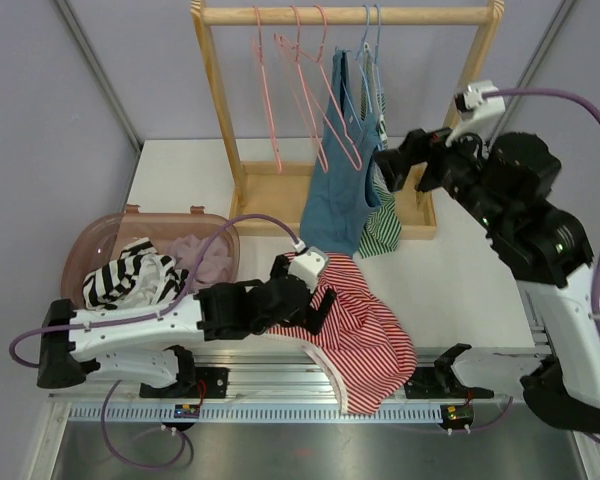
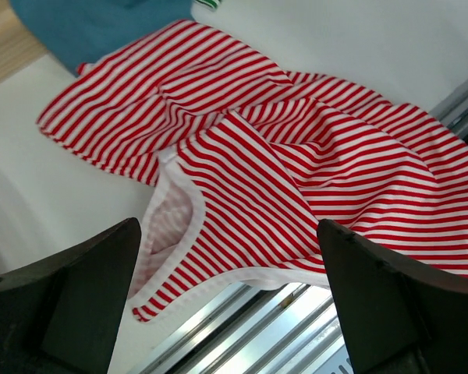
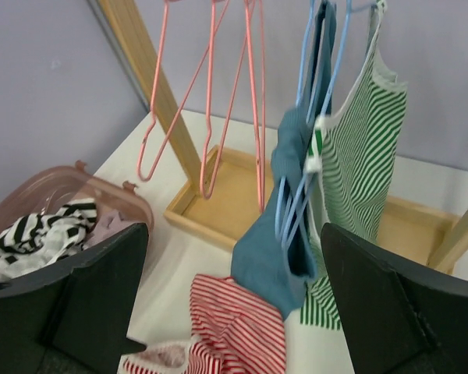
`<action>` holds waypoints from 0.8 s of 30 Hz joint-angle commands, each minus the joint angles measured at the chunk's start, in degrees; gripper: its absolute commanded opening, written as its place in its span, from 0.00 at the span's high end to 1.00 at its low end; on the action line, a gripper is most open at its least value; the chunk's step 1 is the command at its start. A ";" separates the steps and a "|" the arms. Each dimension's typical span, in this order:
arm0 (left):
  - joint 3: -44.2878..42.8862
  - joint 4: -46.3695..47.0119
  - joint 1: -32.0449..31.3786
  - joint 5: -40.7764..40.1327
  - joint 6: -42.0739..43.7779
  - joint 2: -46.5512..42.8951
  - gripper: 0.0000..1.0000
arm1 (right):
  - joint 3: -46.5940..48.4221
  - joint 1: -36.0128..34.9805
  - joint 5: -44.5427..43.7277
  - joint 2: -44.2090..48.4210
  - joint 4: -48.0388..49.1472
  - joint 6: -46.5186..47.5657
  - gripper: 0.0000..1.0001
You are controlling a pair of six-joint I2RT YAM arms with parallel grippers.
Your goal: Remove the tank top from the hanger
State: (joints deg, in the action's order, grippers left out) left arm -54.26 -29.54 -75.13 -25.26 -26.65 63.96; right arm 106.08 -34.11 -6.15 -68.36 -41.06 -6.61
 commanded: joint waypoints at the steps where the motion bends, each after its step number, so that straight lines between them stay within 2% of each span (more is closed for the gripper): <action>1: -2.52 7.39 -1.94 1.96 0.81 4.93 0.01 | -9.38 0.01 3.51 8.66 3.26 -3.66 0.00; 4: -3.04 8.88 -3.09 2.40 0.38 11.08 0.01 | -20.96 0.01 5.09 16.31 5.63 -5.69 0.01; 7: -2.96 10.81 -4.06 1.44 -0.33 16.88 0.01 | -26.69 0.01 7.89 21.85 6.08 -7.09 0.01; 12: -2.96 15.65 -4.06 1.18 -1.03 26.27 0.01 | -32.07 0.01 12.30 28.26 5.99 -9.46 0.01; 20: -6.47 17.23 -4.06 2.66 -2.78 39.56 0.01 | -36.74 0.01 11.25 33.64 4.32 -11.32 0.00; 21: -6.47 17.58 -4.06 3.62 -2.88 40.35 0.07 | -36.74 0.01 11.16 33.99 3.97 -11.40 0.01; 24: -4.46 20.04 -4.06 4.42 -5.16 40.98 0.57 | -36.74 0.01 10.64 35.04 2.92 -11.58 0.01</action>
State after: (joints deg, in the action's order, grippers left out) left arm -59.68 -13.19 -79.00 -22.35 -29.39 103.33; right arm 69.41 -34.11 4.16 -34.11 -38.15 -17.15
